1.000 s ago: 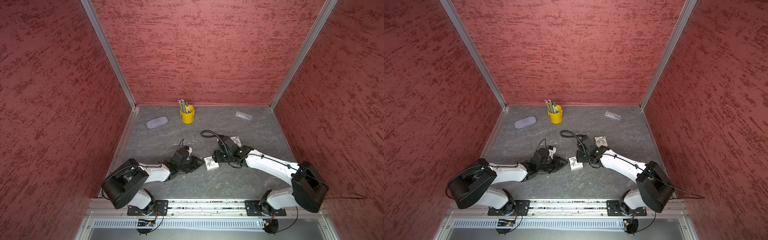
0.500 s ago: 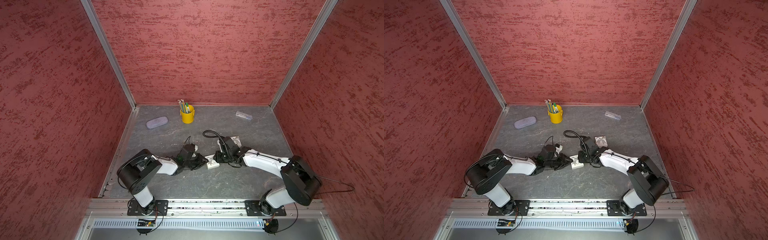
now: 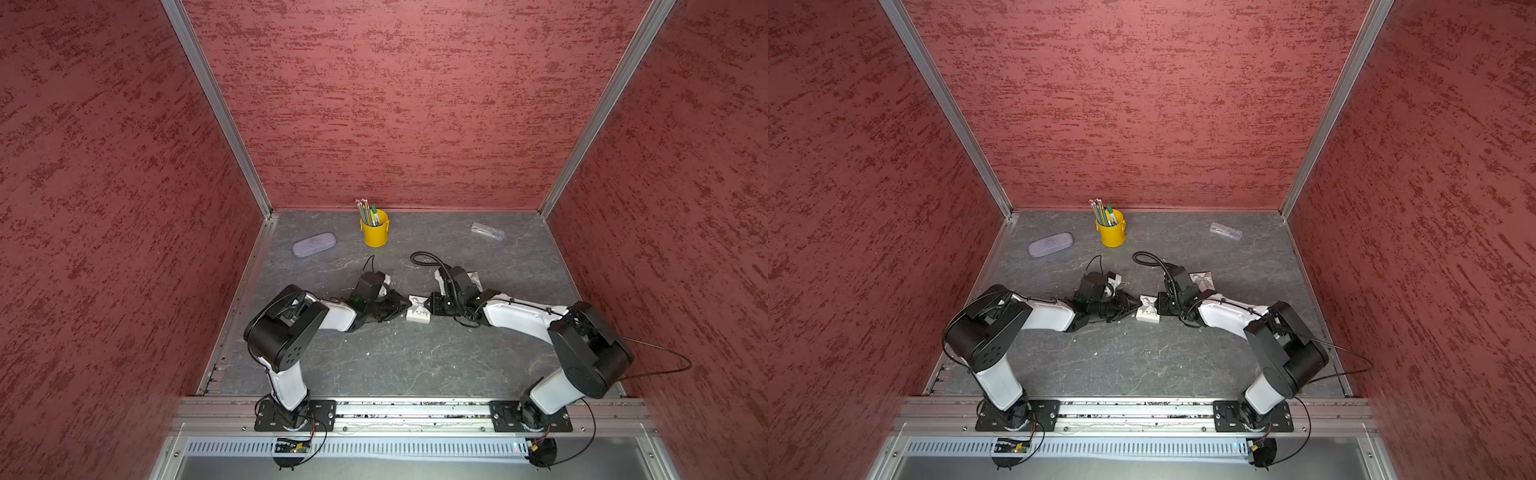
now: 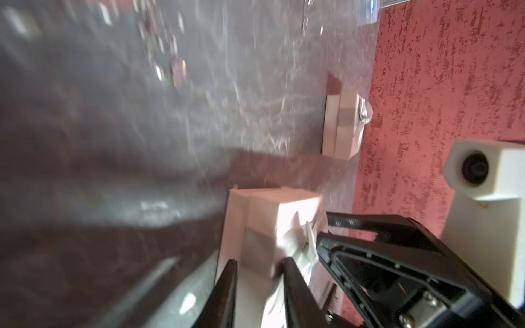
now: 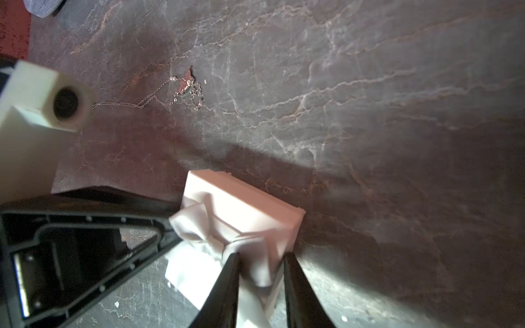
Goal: Take the necklace out of the lift-off lid jewelry box
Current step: Move the jewelry box to the center of the board.
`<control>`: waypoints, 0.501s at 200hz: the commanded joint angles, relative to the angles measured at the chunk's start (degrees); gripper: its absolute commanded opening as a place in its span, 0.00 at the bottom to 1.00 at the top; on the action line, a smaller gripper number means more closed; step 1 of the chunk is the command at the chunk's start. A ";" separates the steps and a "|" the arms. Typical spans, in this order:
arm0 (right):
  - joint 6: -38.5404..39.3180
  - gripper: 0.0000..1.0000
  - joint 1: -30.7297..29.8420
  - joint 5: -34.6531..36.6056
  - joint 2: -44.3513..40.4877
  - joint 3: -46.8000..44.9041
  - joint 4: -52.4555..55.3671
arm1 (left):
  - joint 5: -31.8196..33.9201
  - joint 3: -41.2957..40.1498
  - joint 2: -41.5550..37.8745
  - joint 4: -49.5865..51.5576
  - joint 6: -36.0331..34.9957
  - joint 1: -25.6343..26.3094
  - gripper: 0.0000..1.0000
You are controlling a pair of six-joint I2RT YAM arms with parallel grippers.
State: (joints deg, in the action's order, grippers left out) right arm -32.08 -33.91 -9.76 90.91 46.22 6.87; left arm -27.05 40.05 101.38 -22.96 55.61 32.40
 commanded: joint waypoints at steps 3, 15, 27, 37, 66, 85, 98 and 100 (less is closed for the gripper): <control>1.81 0.33 1.85 4.48 -1.91 4.01 2.81 | -0.37 4.15 -1.79 8.72 -6.81 -3.56 0.37; 2.38 0.34 2.75 6.10 -3.76 5.10 3.61 | -0.16 6.35 -4.24 13.39 -9.74 -5.13 0.40; 3.10 0.39 3.78 7.92 -5.88 5.97 4.79 | 0.31 8.76 -6.71 18.58 -12.95 -6.58 0.43; 3.82 0.44 4.74 9.68 -7.39 6.57 6.01 | 0.75 10.66 -8.86 22.85 -15.83 -7.78 0.45; 7.74 0.60 7.56 17.24 -16.22 8.22 10.32 | 3.90 15.93 -15.67 34.79 -25.91 -10.76 0.54; 11.50 0.77 8.85 24.74 -22.74 8.11 10.89 | 6.82 18.73 -20.28 40.91 -31.55 -12.84 0.69; 14.50 0.93 9.61 30.32 -26.99 6.18 8.76 | 8.28 19.97 -22.99 43.56 -33.91 -14.40 1.00; 14.85 0.95 9.77 31.16 -27.54 5.82 8.35 | 8.47 20.09 -23.40 43.95 -34.15 -14.63 1.00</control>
State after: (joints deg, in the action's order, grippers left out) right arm -23.81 -25.47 7.99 69.89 52.90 15.35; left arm -22.79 57.95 82.28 9.91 30.92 20.29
